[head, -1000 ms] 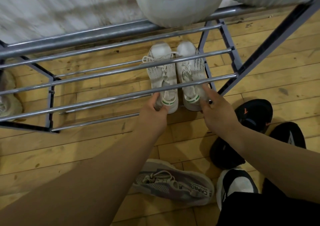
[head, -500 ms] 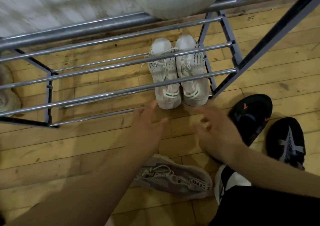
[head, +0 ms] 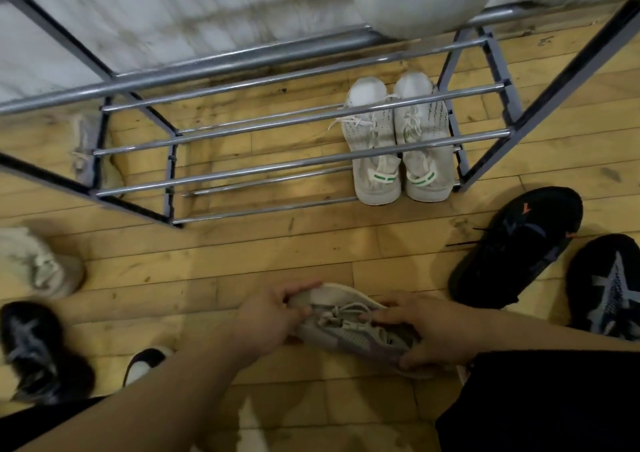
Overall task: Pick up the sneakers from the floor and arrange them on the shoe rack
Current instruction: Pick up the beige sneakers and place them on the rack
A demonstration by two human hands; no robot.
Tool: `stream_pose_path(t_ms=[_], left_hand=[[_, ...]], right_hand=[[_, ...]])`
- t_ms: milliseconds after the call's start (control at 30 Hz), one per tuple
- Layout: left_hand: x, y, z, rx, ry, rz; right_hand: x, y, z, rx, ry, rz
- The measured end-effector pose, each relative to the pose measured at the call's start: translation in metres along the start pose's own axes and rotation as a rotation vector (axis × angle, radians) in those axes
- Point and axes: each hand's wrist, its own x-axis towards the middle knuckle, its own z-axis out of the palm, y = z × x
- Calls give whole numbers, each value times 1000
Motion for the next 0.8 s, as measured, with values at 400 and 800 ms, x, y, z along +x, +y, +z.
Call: stream_pose_path(t_ms=[400, 800], left_hand=[[-268, 69, -248, -382, 170, 239], [-292, 19, -298, -447, 463, 226]], right_hand=[[-54, -307, -193, -263, 86, -455], [-42, -378, -159, -205, 240, -503]])
